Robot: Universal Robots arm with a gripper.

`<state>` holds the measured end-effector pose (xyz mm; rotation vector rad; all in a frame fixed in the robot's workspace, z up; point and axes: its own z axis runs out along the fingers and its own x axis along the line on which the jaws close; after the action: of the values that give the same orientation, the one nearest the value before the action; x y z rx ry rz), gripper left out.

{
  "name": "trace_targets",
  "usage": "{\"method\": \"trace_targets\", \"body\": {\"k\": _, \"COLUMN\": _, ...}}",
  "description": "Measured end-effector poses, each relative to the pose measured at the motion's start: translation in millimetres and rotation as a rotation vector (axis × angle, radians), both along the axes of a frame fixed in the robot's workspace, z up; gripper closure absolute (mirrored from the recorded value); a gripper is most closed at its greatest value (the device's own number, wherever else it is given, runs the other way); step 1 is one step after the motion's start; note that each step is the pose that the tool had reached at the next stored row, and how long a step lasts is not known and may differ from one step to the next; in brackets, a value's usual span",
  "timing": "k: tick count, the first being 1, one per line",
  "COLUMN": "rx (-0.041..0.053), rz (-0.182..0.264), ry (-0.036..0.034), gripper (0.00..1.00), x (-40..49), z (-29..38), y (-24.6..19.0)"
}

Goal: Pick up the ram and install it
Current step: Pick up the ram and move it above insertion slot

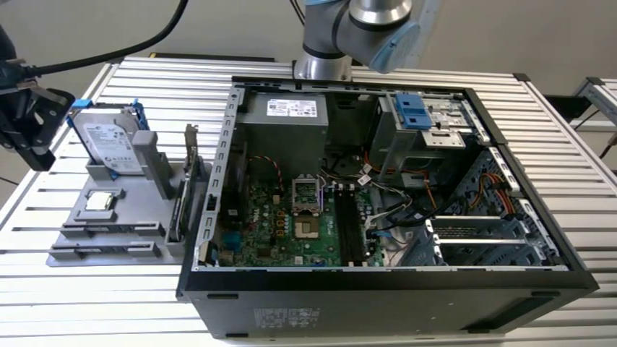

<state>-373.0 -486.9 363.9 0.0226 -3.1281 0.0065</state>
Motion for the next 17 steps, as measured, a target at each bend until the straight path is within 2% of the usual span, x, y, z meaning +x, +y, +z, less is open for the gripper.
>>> {"method": "trace_targets", "body": {"k": 17, "rx": -0.0029, "rz": 0.001, "ry": 0.0, "gripper": 1.0, "x": 0.0, "z": -0.2, "y": 0.0}}
